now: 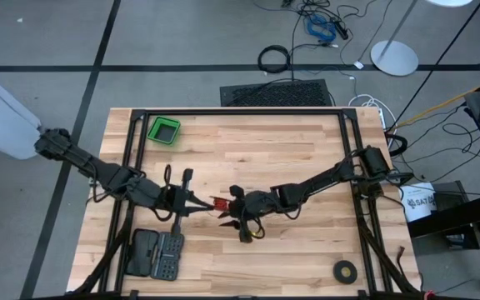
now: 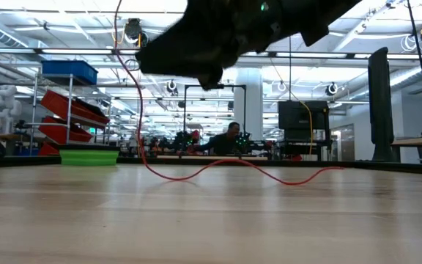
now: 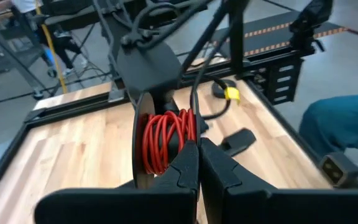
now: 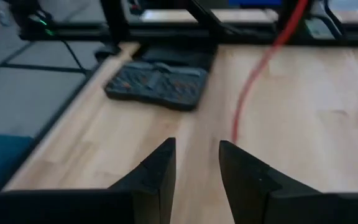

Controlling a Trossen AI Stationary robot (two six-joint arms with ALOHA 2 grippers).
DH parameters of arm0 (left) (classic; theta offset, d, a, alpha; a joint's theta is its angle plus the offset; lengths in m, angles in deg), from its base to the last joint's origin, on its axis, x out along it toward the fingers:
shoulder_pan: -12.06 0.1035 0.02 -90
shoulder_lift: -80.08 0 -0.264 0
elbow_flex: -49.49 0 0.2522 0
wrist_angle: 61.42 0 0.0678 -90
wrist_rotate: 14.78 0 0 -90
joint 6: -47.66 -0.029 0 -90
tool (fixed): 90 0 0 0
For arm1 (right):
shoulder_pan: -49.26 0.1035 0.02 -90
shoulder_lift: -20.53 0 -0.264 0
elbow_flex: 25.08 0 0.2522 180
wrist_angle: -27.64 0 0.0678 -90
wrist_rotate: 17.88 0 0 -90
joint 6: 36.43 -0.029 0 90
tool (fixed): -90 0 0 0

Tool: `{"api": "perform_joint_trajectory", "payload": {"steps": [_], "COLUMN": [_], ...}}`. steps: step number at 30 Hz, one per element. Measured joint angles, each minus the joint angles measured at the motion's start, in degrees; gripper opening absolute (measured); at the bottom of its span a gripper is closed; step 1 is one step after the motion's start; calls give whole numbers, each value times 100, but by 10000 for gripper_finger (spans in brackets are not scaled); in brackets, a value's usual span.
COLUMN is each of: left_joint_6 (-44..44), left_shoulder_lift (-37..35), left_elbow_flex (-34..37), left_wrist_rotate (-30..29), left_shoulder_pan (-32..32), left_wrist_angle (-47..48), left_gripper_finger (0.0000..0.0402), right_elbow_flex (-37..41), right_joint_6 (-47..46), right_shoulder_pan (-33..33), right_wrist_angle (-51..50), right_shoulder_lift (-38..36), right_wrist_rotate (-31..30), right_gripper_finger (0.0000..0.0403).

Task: Coil cords
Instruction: Coil the red wire into the spool

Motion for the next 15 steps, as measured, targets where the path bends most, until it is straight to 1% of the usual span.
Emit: {"api": "perform_joint_trajectory", "payload": {"steps": [2, 6, 9, 12, 15], "left_joint_6": [8, 104, 154, 154, 152], "left_shoulder_lift": [0, 0, 0, 0, 0], "left_elbow_flex": [0, 0, 0, 0, 0], "left_wrist_rotate": [-87, -433, -649, -763, -785], "left_shoulder_pan": [-130, -356, -451, -537, -572], "left_wrist_angle": [-20, -76, -106, -240, -272], "left_gripper_finger": [4, 4, 4, 4, 4], "right_elbow_flex": [0, 0, 1, 0, 2], "right_joint_6": [1, 11, 157, 240, 247], "right_shoulder_pan": [58, 145, 184, 197, 190], "right_wrist_angle": [168, 376, 705, 873, 793], "right_shoulder_lift": [22, 115, 248, 379, 409], "right_wrist_rotate": [-24, -310, -323, -336, -502], "right_gripper_finger": [109, 109, 111, 122, 136]}}
